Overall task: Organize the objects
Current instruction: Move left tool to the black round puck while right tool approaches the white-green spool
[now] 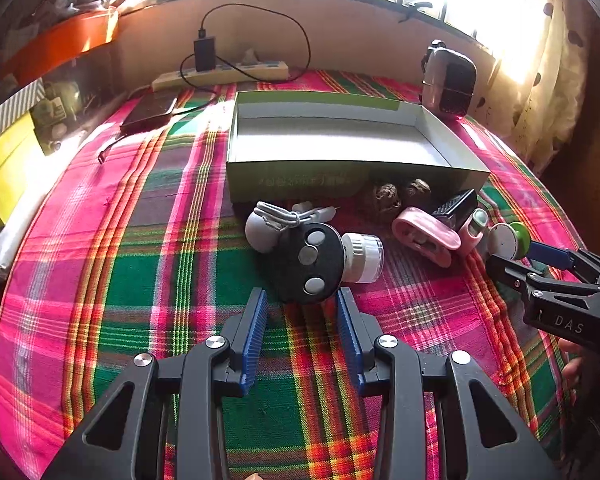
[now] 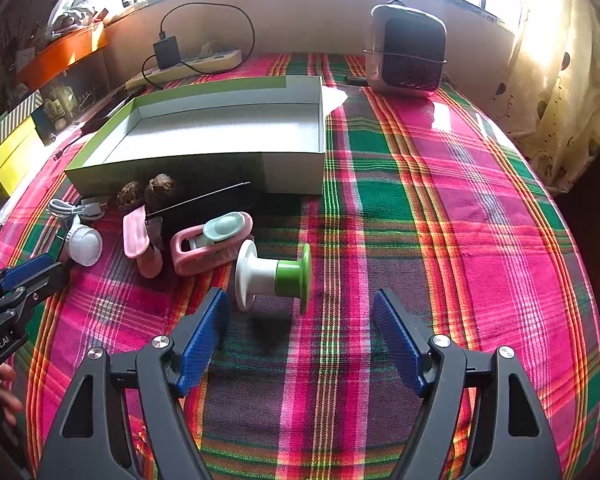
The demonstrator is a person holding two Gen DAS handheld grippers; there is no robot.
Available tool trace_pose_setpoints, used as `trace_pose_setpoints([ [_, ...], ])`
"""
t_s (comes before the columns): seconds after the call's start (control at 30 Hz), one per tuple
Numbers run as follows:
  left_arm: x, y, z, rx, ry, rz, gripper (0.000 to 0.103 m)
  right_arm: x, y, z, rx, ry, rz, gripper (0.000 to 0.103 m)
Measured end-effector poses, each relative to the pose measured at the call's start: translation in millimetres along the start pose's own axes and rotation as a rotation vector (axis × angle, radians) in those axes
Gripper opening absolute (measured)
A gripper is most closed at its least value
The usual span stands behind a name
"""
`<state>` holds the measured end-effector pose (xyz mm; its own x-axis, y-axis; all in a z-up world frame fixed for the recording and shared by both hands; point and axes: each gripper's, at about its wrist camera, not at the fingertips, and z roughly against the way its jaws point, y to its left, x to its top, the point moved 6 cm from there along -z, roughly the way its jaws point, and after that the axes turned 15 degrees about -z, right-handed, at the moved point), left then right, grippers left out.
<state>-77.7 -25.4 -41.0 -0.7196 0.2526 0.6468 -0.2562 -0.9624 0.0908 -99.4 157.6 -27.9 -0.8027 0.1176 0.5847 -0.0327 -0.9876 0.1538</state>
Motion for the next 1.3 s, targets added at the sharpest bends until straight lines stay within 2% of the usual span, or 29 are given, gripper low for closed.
trace_pose_setpoints([
  [0.3,13.9,-1.2,-8.6,0.007,0.007,-0.065,0.034,7.6,9.1,-7.8,0.014,0.005,0.028,0.075],
  [0.67,25.3,2.3,-18.6,0.014,0.012,-0.059,0.035,15.5,6.9,-12.5,0.018,0.003,0.012,0.076],
  [0.73,27.8,4.9,-16.1,-0.014,-0.007,-0.037,0.035,16.0,6.4,-12.5,0.015,0.002,0.012,0.076],
  [0.83,32.9,8.0,-9.5,-0.017,-0.046,-0.037,0.035,16.0,6.2,-12.6,0.012,0.001,0.011,0.076],
  [1.1,32.2,6.7,-21.6,-0.013,-0.005,-0.058,0.035,18.0,1.2,-13.3,-0.003,-0.002,-0.001,0.076],
  [1.3,34.7,8.5,-27.4,0.024,0.018,-0.072,0.035,20.2,-1.4,-14.5,-0.007,-0.003,-0.005,0.076],
])
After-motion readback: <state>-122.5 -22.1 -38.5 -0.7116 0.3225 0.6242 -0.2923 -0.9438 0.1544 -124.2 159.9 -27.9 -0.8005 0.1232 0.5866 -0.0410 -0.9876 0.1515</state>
